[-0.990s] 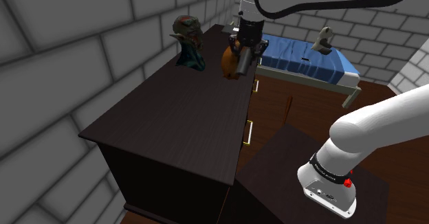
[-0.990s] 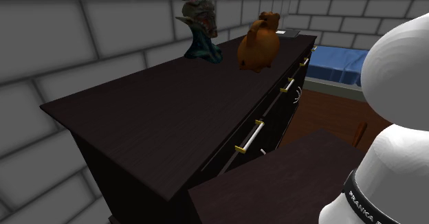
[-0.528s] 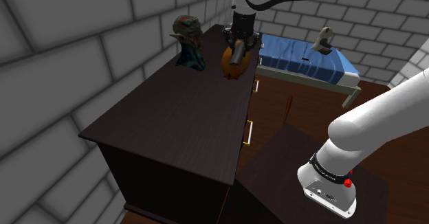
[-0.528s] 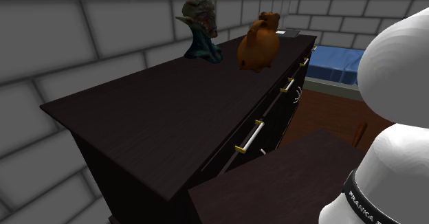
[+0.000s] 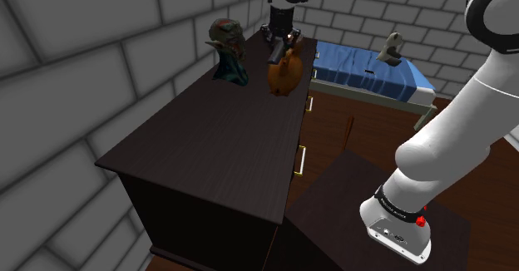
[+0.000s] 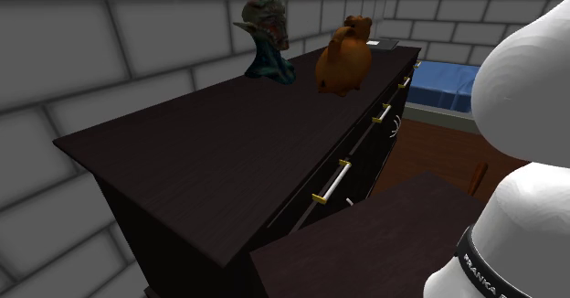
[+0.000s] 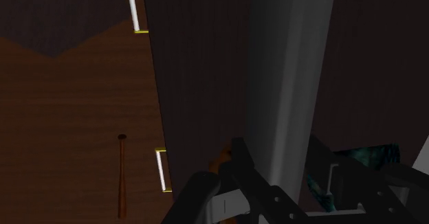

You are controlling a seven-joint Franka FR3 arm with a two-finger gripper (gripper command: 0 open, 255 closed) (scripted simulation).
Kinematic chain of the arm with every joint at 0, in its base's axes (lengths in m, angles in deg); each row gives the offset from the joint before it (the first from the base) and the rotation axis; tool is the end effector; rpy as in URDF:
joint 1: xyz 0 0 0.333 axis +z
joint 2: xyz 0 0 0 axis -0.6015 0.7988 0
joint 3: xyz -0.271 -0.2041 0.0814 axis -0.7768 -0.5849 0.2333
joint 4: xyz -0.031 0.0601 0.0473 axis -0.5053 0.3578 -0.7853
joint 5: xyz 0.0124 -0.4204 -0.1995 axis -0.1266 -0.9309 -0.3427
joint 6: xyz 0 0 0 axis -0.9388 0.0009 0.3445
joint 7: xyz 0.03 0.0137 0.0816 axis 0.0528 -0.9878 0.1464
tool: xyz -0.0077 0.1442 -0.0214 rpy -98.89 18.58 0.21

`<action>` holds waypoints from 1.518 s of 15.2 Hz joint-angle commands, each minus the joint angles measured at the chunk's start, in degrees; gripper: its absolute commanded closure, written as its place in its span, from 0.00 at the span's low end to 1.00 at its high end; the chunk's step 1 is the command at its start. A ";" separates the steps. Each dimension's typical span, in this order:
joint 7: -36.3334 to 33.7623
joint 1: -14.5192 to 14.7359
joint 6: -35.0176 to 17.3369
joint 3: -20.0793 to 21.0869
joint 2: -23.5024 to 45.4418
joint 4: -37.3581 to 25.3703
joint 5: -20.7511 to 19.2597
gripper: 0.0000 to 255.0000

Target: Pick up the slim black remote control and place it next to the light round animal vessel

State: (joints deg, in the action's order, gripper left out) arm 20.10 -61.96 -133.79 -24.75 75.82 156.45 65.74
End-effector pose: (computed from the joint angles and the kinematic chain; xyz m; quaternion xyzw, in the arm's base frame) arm 0.6413 0.0211 0.5458 0.8534 -0.5089 0.0876 0.0713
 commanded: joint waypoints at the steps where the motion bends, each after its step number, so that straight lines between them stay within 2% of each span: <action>1: 0.20 -0.18 0.96 -0.12 4.47 -4.91 -2.18 1.00; 5: 0.74 0.78 3.93 -0.71 14.21 -16.52 -6.62 1.00; 9: 2.32 3.46 8.64 -1.99 25.14 -31.56 -10.91 1.00; 12: 4.93 7.36 14.40 -3.68 35.62 -48.14 -14.20 1.00; 13: 7.04 10.36 18.63 -4.90 42.22 -59.64 -15.88 1.00; 17: 5.41 8.01 13.37 -4.47 39.04 -50.71 -14.89 1.00; 23: 3.70 5.86 7.43 -4.04 36.82 -42.08 -14.43 1.00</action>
State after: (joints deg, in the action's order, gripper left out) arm 24.05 -55.84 -125.50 -28.84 112.93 113.21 51.26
